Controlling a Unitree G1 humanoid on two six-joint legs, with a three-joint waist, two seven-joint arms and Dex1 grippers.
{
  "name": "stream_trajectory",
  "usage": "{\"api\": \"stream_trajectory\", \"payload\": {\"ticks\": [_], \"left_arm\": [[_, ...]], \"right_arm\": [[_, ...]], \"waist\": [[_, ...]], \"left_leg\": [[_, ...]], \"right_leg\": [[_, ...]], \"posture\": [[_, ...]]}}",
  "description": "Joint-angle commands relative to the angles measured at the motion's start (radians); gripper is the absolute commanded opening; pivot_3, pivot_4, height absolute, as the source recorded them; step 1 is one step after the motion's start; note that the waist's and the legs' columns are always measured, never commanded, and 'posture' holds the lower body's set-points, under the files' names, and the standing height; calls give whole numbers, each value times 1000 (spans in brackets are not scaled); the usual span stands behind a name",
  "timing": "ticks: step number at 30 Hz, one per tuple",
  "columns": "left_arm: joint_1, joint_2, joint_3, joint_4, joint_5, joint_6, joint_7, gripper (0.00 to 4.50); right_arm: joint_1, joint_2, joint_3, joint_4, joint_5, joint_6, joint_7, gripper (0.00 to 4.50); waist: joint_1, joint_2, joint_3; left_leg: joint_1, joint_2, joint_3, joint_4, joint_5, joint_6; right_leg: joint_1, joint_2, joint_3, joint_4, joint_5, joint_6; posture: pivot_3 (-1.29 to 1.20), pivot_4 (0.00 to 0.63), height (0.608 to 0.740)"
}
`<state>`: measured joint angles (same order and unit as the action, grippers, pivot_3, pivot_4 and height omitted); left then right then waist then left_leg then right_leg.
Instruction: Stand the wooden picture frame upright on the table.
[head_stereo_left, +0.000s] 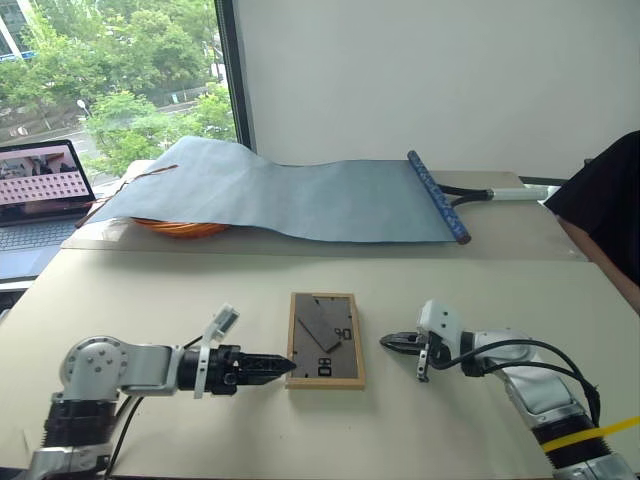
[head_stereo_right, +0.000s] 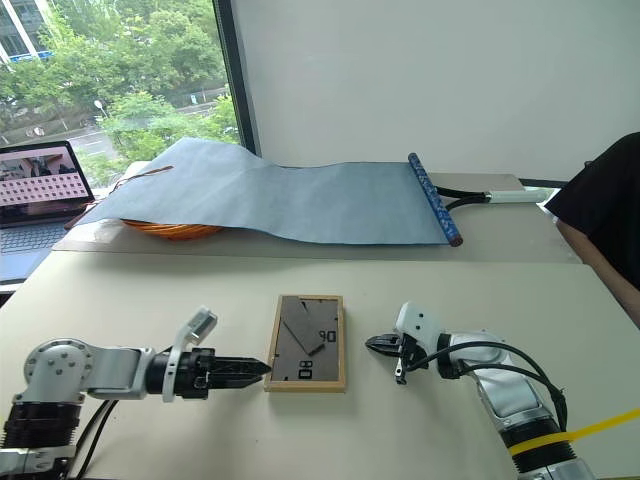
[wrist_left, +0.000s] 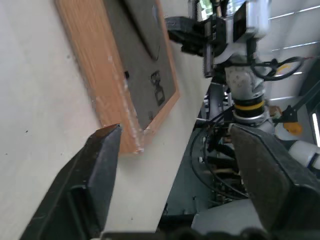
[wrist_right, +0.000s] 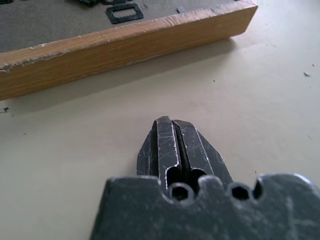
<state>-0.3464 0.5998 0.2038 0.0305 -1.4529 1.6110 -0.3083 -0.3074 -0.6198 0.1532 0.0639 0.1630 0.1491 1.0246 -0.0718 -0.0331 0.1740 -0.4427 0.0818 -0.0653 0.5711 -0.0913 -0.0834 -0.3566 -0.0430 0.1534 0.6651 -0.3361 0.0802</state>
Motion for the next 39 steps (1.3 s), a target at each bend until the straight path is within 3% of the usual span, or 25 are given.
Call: {"api": "stream_trajectory", "payload": {"ticks": [1, 9, 14, 17, 21, 24, 30, 33, 34, 36, 39], "left_arm": [[1, -52, -29, 9, -56, 1, 142, 4392], [-83, -206, -53, 95, -128, -58, 355, 4392], [-89, -217, -57, 108, -216, -103, 428, 4392], [-68, -178, -66, 91, -301, -131, 449, 3699], [-57, -102, -86, 78, -403, -170, 438, 2093], [-77, -86, -99, 97, -428, -209, 420, 1168], [-116, -77, -120, 114, -436, -268, 408, 1175], [-105, -25, -116, 105, -421, -245, 363, 1175], [-102, -12, -118, 99, -415, -241, 350, 1175], [-103, 4, -127, 95, -403, -243, 334, 1175], [-110, 16, -139, 90, -388, -242, 312, 1175]], "right_arm": [[-17, 35, 31, 14, -5, -13, 6, 0], [-18, 108, 71, -7, -18, -14, -1, 0], [-7, 118, 77, -21, -26, -2, -3, 0], [-1, 114, 74, -25, -29, 6, -9, 0], [-1, 105, 67, -24, -26, 9, -14, 0], [-8, 96, 48, -30, -17, 19, -21, 0], [-29, 49, -56, -82, 66, 138, -46, 0], [-68, 39, -193, -195, 303, 402, -52, 0], [-84, 39, -222, -228, 369, 474, -58, 471], [-114, 38, -243, -284, 466, 585, -62, 901], [-157, 57, -220, -320, 513, 662, -89, 1837]], "waist": [[2, 0, 0], [24, 1, -2], [28, 1, -3], [29, 1, -3], [25, 1, -3], [27, 1, -3], [36, 0, -2], [33, 1, -1], [29, 1, -1], [25, 1, -1], [28, 1, -1]], "left_leg": [[1, 0, 0, 0, 0, 0], [2, -2, -1, 2, 1, -1], [2, -2, -1, 2, 1, -1], [2, -2, -1, 1, 1, -1], [1, -2, -1, 0, 1, -1], [1, -2, -1, 0, 1, -1], [-1, -2, -1, 0, 1, -2], [-4, -2, -1, 0, 1, -2], [-7, -2, -1, -1, 1, -2], [-9, -2, -1, -2, 1, -2], [-10, -2, -1, -3, 1, -2]], "right_leg": [[1, 0, 0, 0, 0, 0], [3, -1, 0, -1, 1, 2], [3, -1, 0, -1, 1, 2], [3, -1, 0, -1, 1, 2], [1, -1, 0, -1, 1, 1], [1, -1, 0, -1, 1, 1], [0, -2, 0, -2, 1, 1], [-4, -2, 0, -2, 2, -1], [-7, -1, 0, -1, 5, -6], [-10, -1, 0, -1, 5, -7], [-11, -1, 0, -1, 5, -7]], "posture": [[0, 150, 740], [0, 150, 740], [0, 150, 740], [0, 150, 740], [0, 150, 740], [0, 150, 740], [0, 150, 740], [0, 150, 740], [0, 150, 740], [0, 150, 740], [0, 150, 740]]}}
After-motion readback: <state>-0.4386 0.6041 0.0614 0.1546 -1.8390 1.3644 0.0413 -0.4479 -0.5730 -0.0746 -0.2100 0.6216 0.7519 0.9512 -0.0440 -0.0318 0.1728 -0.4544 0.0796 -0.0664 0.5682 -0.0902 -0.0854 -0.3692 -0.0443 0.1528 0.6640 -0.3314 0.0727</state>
